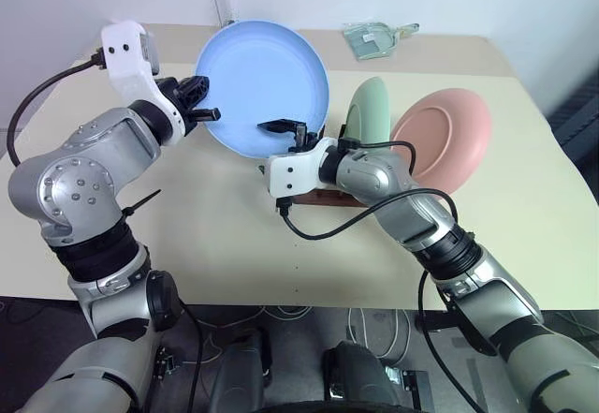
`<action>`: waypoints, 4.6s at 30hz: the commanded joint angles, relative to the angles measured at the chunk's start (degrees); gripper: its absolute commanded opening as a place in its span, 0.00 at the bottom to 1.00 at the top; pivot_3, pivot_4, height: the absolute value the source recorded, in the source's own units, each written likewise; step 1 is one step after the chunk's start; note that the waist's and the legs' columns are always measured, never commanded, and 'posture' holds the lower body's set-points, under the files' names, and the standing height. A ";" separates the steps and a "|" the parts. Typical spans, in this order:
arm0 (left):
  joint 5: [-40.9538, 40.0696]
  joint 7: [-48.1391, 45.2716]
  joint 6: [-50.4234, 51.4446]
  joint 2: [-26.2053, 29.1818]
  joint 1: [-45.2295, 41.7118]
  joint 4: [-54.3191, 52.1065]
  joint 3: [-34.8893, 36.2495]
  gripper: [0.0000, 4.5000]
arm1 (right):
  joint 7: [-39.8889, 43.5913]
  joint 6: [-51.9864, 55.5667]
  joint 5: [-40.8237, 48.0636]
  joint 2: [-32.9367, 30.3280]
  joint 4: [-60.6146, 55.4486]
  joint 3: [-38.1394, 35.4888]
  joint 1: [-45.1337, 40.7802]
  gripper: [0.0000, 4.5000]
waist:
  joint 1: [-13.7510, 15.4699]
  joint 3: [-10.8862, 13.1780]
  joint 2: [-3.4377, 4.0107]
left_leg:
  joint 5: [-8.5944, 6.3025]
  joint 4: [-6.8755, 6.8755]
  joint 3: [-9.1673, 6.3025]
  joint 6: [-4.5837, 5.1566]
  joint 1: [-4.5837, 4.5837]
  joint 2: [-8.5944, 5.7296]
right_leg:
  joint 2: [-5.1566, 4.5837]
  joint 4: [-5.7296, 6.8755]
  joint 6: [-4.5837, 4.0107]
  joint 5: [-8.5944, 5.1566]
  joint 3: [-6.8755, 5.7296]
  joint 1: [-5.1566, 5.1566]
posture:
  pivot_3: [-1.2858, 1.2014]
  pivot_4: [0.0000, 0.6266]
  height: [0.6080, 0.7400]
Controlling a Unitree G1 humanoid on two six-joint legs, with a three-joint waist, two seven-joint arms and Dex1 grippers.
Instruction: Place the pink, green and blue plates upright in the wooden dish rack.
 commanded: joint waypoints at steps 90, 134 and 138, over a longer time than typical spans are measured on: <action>15.98 -39.20 -60.18 6.19 31.64 15.11 -17.45 0.99 | -44.14 56.26 62.07 31.27 -31.14 -36.51 10.47 0.00 | -0.28 -0.02 0.05 | 0.07 -0.48 0.04 -0.13 0.01 0.01 | -0.05 -0.03 -0.10 0.03 0.06 -0.21 | 0.52 0.24 0.94; 17.28 -40.74 -60.86 4.72 30.39 17.57 -18.65 0.99 | -73.18 59.29 83.64 33.50 -28.53 -47.09 -4.07 0.00 | -0.31 0.00 0.09 | 0.45 -0.76 0.13 -0.13 -0.72 -0.01 | -0.07 0.28 -0.13 0.05 0.06 -1.14 | 0.52 0.24 0.94; 17.54 -40.96 -61.36 4.58 30.03 18.27 -18.83 0.99 | -76.29 57.65 86.83 33.49 -28.15 -46.33 -3.79 0.00 | -0.32 0.00 0.09 | 0.46 -0.76 0.14 -0.13 -0.72 -0.01 | -0.07 0.31 -0.13 0.05 0.06 -1.15 | 0.52 0.24 0.94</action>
